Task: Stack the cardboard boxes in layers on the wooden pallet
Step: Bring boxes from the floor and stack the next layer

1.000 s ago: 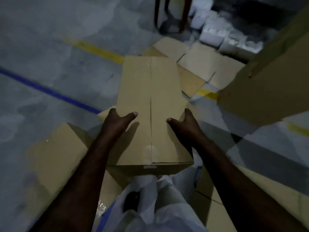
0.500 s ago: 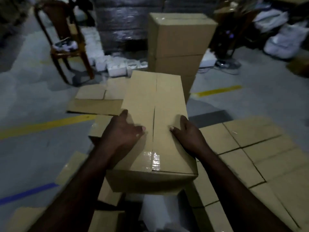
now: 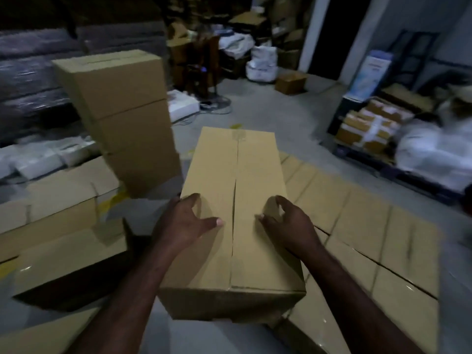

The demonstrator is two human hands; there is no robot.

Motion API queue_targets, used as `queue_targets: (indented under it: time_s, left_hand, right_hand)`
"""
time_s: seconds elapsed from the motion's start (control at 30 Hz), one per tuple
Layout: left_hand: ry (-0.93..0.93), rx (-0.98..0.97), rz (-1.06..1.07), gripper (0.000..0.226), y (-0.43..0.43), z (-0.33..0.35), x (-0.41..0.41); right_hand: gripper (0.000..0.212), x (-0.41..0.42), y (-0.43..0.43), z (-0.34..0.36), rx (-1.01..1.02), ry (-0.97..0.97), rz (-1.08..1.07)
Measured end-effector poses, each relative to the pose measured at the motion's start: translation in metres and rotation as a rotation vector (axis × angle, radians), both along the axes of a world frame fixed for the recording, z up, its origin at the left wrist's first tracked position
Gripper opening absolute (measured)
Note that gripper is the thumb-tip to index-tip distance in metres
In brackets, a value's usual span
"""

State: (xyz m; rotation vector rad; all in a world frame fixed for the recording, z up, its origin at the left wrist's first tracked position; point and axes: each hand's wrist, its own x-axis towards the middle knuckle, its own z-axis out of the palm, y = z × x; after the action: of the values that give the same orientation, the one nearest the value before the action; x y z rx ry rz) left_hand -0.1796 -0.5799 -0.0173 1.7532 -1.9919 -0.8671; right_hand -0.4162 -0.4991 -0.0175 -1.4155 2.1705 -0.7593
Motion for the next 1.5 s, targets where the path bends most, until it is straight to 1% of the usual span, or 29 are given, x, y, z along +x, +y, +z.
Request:
queue_targets:
  time_s: [0.1, 0.2, 0.27, 0.37, 0.53, 0.63, 0.77, 0.83, 0.9, 0.93, 1.03, 1.07, 1.13, 1.27, 1.5]
  left_hand:
    - [0.045, -0.007, -0.084, 0.098, 0.042, 0.002, -0.058]
    - [0.051, -0.001, -0.183, 0.089, 0.083, 0.006, -0.118]
    - [0.044, 0.006, -0.252, 0.084, 0.109, 0.010, -0.157]
    - [0.020, -0.001, -0.347, 0.083, 0.136, 0.015, -0.210]
    - [-0.011, -0.043, -0.524, 0.079, 0.154, 0.020, -0.295]
    - [-0.002, -0.059, -0.672, 0.078, 0.158, 0.021, -0.355]
    - [-0.008, -0.056, -0.847, 0.086, 0.176, 0.016, -0.428]
    - [-0.043, -0.036, -0.923, 0.093, 0.189, 0.009, -0.459]
    - [-0.071, -0.032, -0.981, 0.099, 0.202, 0.001, -0.486]
    - [-0.084, -0.033, -1.002, 0.100, 0.208, -0.003, -0.500]
    - [-0.134, -0.051, -1.042, 0.099, 0.225, -0.016, -0.541]
    - [-0.147, -0.056, -1.044, 0.097, 0.233, -0.021, -0.556]
    - [-0.160, -0.057, -1.025, 0.094, 0.250, -0.030, -0.584]
    - [-0.181, -0.025, -0.915, 0.092, 0.292, -0.048, -0.635]
    - [-0.237, 0.077, -0.801, 0.092, 0.391, -0.061, -0.725]
  right_hand:
    - [0.073, -0.054, 0.065, 0.010, 0.006, 0.001, -0.169]
    - [0.066, -0.101, 0.131, 0.020, -0.017, -0.005, -0.326]
    - [0.071, -0.129, 0.169, 0.023, -0.004, 0.006, -0.406]
    - [0.083, -0.165, 0.215, 0.021, 0.000, -0.018, -0.515]
    - [0.086, -0.217, 0.276, 0.011, 0.009, -0.061, -0.688]
    - [0.091, -0.250, 0.307, 0.007, 0.032, -0.071, -0.797]
    - [0.091, -0.291, 0.347, 0.010, 0.043, -0.103, -0.942]
    - [0.096, -0.309, 0.366, 0.007, 0.054, -0.108, -0.988]
    - [0.098, -0.323, 0.381, 0.002, 0.045, -0.140, -1.010]
    - [0.093, -0.329, 0.388, 0.000, 0.035, -0.155, -1.018]
    - [0.066, -0.359, 0.404, -0.008, 0.021, -0.177, -1.010]
    - [0.062, -0.373, 0.411, -0.012, 0.024, -0.184, -1.000]
    - [0.061, -0.404, 0.425, -0.021, 0.035, -0.199, -0.978]
    - [0.060, -0.473, 0.461, -0.036, 0.039, -0.204, -0.924]
    - [0.054, -0.591, 0.544, -0.043, 0.162, -0.173, -0.819]
